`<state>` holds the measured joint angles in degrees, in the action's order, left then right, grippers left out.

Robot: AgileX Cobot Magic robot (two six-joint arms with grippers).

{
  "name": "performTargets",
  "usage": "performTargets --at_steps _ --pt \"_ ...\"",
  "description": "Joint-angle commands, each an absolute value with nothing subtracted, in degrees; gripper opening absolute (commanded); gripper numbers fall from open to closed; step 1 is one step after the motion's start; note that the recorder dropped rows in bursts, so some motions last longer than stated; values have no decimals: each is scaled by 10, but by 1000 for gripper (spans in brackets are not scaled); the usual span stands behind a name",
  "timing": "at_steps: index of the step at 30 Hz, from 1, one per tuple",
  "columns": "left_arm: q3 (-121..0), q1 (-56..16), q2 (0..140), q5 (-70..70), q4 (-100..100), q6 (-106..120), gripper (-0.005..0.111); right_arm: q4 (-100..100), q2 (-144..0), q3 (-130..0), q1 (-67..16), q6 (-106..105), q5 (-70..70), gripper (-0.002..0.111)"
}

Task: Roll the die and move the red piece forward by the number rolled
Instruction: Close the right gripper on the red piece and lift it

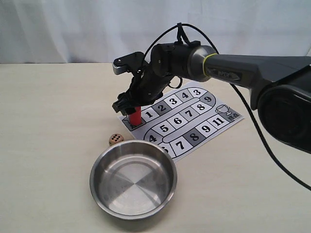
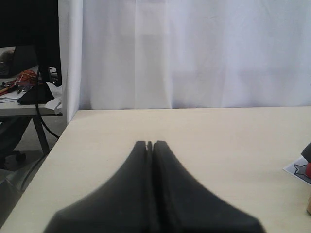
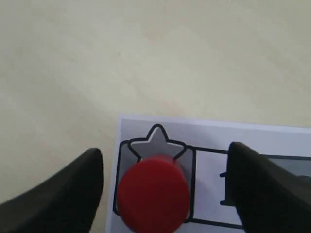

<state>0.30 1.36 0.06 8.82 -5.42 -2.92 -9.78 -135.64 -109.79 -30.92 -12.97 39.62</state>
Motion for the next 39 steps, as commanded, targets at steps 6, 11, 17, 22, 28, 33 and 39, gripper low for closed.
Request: performTargets --at_steps 6,11,17,22,28,33,39 --pt "0 14 0 81 -53 -30 0 -100 -1361 -1099 -308 -126 394 68" --pt "0 14 0 81 -53 -30 0 -100 -1369 -1099 -308 -126 396 68" --pt "0 14 0 83 -53 -30 0 -100 -1369 -1099 -308 -126 396 58" --pt "0 14 0 83 -53 -30 0 -100 -1369 -1099 -308 -113 397 26" --pt "0 14 0 83 -53 -30 0 -99 -1366 -1099 -307 -109 399 4" --pt "0 14 0 83 -53 -30 0 -89 -1353 -1099 -307 -109 391 4" --pt "0 14 0 83 -53 -30 0 -45 -1338 -1099 -307 -109 379 4"
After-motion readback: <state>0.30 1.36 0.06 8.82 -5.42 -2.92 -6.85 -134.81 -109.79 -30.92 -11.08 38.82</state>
